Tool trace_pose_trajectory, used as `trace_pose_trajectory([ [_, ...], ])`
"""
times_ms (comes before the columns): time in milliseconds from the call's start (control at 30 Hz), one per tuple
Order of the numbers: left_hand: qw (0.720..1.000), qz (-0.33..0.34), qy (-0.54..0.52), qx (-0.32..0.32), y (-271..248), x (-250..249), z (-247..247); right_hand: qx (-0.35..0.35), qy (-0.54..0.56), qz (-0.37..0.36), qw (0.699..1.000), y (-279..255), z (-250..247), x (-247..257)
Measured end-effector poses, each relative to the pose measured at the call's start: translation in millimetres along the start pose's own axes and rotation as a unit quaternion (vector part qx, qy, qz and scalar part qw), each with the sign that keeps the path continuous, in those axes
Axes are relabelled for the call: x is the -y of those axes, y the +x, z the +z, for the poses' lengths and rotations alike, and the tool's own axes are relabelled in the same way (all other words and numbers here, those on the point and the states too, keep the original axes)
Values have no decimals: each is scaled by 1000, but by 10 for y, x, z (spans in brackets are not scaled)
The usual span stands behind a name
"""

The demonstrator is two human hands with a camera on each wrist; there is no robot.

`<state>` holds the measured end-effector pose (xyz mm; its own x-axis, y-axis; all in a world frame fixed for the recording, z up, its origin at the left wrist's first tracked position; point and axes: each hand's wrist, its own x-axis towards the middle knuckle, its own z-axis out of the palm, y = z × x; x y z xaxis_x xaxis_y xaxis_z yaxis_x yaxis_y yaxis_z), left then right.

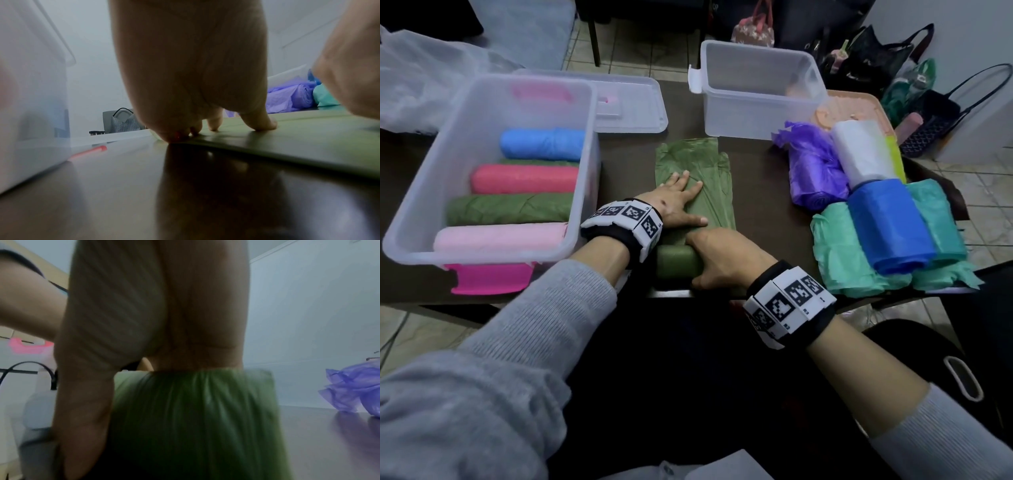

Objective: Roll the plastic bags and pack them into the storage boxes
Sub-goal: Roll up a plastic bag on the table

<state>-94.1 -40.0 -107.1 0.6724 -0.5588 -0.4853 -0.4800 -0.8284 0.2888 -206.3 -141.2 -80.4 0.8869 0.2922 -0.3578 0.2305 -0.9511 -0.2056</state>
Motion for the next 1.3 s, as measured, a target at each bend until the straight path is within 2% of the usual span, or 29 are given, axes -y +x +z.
trace_pose_trajectory([
  [233, 1000, 1, 2, -12, 6, 2, 16, 3, 23, 0, 1000, -85, -53, -38],
  [400, 1000, 1, 0, -16, -8, 13, 27, 32, 116, 12, 993, -88, -140, -142],
  [600, 1000, -12, 4, -19, 6, -20, -21, 34, 170, 22, 985, -23, -121, -245],
  [733, 995, -6, 9, -96, -133, -114, -157, 38, 133, 19, 990, 8, -60, -253],
  [833, 989, 2, -7, -150, -318, -238, -218, 35, 166, 23, 985, 17, -65, -285],
  [933, 983, -23, -46, -174, -524, -377, -177, 19, 211, 44, 976, 38, -53, -330],
  [1033, 981, -37, -93, -167, -690, -402, -119, -4, 222, 51, 974, 63, -11, -367],
  [1133, 982, -43, -141, -115, -807, -284, -103, -22, 233, 46, 971, 60, 19, -411],
  [1233, 988, -35, -137, -67, -864, -190, -30, -36, 259, 53, 964, 50, 53, -434],
  [1300, 988, -33, -131, -74, -853, -170, 38, -88, 232, 56, 967, 57, 62, -417],
])
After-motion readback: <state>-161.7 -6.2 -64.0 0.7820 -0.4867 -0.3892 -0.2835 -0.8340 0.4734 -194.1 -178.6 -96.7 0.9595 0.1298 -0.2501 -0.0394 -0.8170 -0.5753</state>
